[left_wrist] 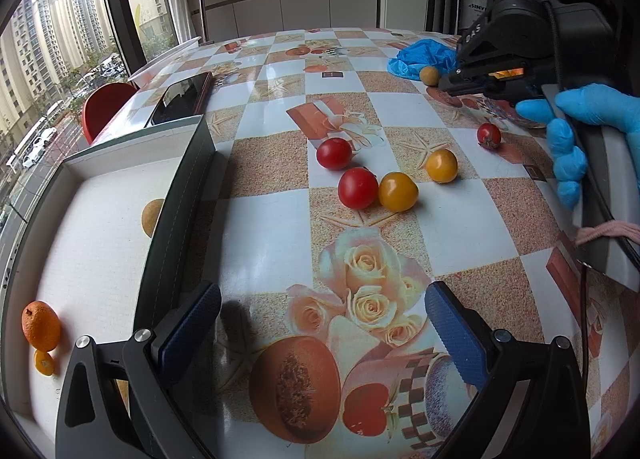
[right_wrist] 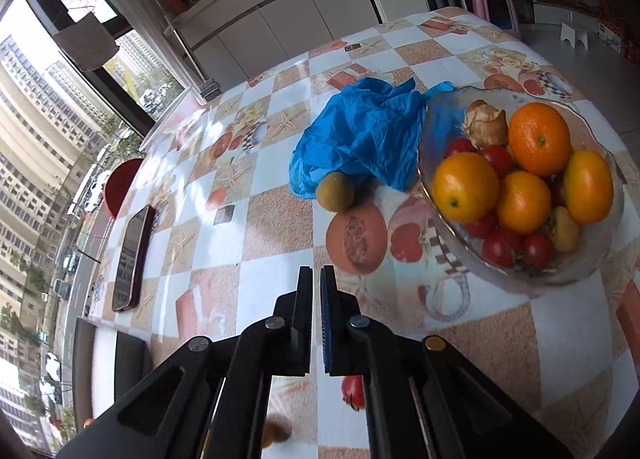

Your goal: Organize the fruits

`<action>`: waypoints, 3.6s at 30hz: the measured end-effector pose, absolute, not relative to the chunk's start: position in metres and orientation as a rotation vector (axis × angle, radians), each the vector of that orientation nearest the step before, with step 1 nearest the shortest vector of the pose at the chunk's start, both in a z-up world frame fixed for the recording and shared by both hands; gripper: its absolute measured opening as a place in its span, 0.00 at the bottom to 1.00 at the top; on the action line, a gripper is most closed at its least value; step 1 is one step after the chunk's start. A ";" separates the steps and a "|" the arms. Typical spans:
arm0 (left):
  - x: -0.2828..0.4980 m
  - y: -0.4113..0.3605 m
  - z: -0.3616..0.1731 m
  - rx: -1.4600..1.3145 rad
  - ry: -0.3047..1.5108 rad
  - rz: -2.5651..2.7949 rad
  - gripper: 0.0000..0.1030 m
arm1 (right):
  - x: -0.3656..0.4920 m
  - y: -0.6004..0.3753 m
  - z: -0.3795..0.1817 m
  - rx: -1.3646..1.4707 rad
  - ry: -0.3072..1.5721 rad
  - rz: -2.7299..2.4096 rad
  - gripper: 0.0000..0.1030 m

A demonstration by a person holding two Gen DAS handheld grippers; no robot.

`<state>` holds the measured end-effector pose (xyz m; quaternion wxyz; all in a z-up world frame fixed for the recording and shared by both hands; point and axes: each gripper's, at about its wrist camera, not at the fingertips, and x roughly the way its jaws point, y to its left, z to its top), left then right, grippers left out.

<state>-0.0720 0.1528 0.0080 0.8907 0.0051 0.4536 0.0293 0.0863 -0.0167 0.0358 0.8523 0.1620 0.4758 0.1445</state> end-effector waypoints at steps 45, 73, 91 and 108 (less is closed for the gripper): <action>-0.072 0.153 0.007 0.010 0.942 0.061 1.00 | 0.042 -0.041 0.049 0.224 1.012 0.336 0.26; 0.001 0.062 0.066 0.145 0.879 -0.118 1.00 | -0.052 -0.116 0.021 0.076 0.945 0.163 0.43; 0.056 0.014 0.021 0.139 1.019 -0.217 0.32 | -0.056 -0.117 0.020 -0.045 0.932 0.129 0.27; -0.065 0.064 0.051 0.032 0.930 -0.270 0.22 | -0.092 -0.149 0.023 0.186 0.927 0.177 0.26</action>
